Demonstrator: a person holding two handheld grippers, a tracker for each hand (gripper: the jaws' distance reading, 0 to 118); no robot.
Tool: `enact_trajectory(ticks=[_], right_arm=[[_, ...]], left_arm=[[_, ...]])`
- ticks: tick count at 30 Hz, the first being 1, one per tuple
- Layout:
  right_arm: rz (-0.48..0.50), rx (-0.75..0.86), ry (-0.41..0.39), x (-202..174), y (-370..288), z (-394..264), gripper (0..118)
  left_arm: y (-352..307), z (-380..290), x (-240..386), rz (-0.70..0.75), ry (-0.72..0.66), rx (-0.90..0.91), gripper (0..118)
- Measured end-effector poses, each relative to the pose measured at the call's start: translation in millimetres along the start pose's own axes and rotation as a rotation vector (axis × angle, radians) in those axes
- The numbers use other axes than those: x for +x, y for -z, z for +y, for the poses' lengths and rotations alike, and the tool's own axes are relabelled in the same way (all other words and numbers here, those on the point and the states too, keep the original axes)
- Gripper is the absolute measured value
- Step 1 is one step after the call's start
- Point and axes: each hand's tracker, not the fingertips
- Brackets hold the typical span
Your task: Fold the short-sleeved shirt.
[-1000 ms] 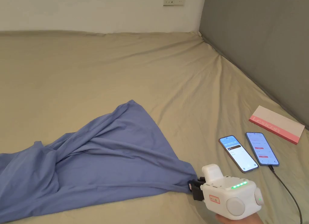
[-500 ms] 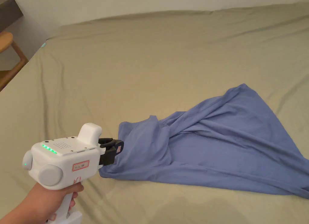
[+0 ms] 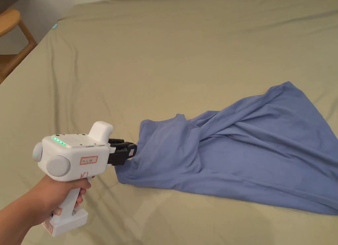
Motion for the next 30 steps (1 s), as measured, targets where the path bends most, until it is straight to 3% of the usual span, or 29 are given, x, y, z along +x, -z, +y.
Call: enact_trajectory(ticks=[3, 4, 13, 17, 20, 21, 22, 23, 30], right_arm=[[-0.004, -0.004, -0.007, -2, 2, 6, 4], [-0.003, -0.005, -0.006, -4, 1, 8, 4], [-0.005, -0.010, -0.019, -11, 5, 16, 4], [-0.006, -0.012, -0.020, -11, 5, 18, 4], [-0.006, -0.010, -0.022, -10, 4, 19, 4], [-0.007, -0.008, -0.022, -9, 5, 18, 4], [-0.008, -0.007, -0.020, -7, 6, 18, 4], [-0.008, -0.005, -0.020, -7, 6, 18, 4], [0.001, 0.012, -0.009, -3, 4, 17, 4]], left_arm=[[8, 2, 4, -0.044, 0.025, -0.018, 63], [13, 4, 4, -0.054, 0.035, -0.030, 67], [51, 23, 29, -0.128, 0.070, -0.071, 67], [69, 26, 40, -0.086, 0.110, -0.095, 67], [72, 26, 42, -0.075, 0.098, -0.102, 56], [71, 26, 42, -0.069, 0.106, -0.102, 43], [70, 26, 41, -0.066, 0.104, -0.103, 17], [68, 25, 40, -0.077, 0.092, -0.098, 7], [44, 20, 42, -0.112, 0.040, -0.021, 1]])
